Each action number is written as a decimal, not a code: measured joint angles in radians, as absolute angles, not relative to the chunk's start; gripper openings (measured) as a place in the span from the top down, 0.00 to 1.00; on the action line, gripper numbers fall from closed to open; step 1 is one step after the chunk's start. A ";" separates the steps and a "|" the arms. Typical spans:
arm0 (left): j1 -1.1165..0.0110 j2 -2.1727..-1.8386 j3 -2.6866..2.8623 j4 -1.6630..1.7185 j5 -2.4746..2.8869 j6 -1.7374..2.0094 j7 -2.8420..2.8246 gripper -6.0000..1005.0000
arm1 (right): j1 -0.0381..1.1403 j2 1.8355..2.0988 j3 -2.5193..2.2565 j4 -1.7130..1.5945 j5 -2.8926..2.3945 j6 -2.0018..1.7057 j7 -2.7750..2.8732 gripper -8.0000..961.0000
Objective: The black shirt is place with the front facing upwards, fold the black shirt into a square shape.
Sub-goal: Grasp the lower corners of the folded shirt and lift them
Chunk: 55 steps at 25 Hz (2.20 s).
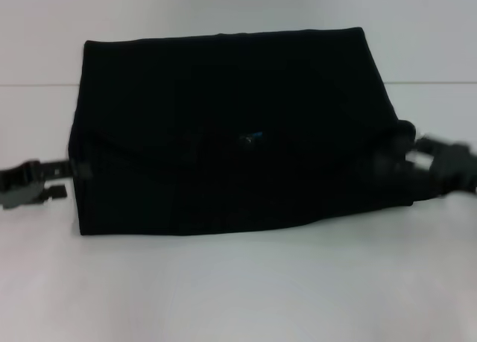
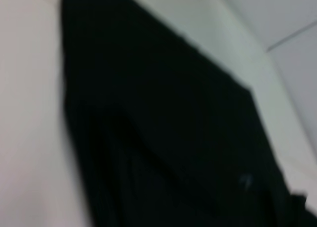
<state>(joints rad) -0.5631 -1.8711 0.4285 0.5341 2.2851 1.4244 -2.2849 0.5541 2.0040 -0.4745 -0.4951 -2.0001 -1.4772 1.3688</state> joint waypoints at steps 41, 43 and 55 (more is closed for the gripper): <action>-0.590 -1.950 0.628 0.590 2.387 1.279 -2.323 0.31 | 0.531 2.074 -0.498 -0.479 -2.135 -1.499 1.303 0.14; -0.594 -1.950 0.632 0.587 2.387 1.280 -2.323 0.39 | 0.529 2.071 -0.498 -0.484 -2.134 -1.500 1.324 0.14; -0.602 -1.945 0.644 0.580 2.387 1.294 -2.326 0.82 | 0.580 1.945 -0.519 -0.628 -2.231 -1.467 1.948 0.15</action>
